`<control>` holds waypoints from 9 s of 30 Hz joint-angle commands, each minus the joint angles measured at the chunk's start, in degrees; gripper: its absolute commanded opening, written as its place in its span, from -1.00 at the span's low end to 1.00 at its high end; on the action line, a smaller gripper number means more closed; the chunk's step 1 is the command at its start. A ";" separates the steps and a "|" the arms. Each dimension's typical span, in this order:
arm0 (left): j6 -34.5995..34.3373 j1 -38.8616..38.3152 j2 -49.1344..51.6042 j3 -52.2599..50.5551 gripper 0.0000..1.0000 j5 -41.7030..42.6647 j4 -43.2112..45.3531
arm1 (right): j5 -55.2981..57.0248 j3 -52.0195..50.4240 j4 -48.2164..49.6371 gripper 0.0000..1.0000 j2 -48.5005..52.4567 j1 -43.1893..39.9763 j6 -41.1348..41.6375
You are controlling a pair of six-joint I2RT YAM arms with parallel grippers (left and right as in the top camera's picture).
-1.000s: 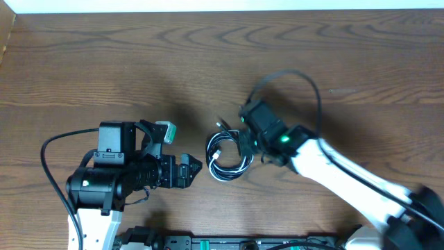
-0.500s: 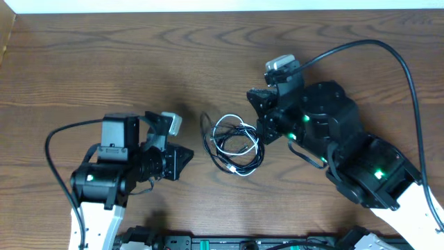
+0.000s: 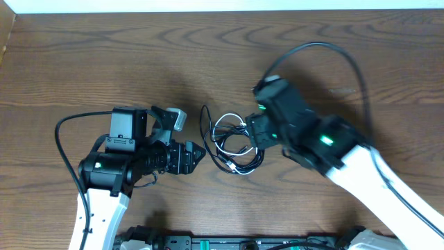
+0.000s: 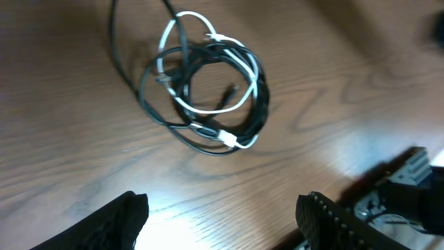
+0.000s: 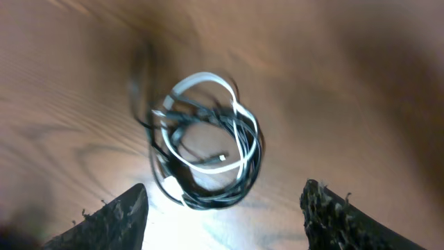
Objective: Untangle cables
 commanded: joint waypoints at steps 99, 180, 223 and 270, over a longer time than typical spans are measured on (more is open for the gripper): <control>-2.40 -0.17 -7.30 4.55 0.53 -15.43 -6.86 | 6.95 3.23 5.90 -0.98 15.19 3.30 18.21; 4.31 -0.22 -3.13 4.48 0.20 -2.16 -5.73 | 5.07 -0.68 -0.31 0.41 30.14 -8.59 15.50; 4.31 -0.22 -3.13 4.48 0.20 -3.26 -5.55 | -0.98 -13.18 7.39 -0.14 30.12 -8.26 27.76; 4.31 -0.22 -3.13 4.48 0.20 -3.26 -5.99 | 10.19 -8.44 7.80 -0.30 18.32 -9.88 6.32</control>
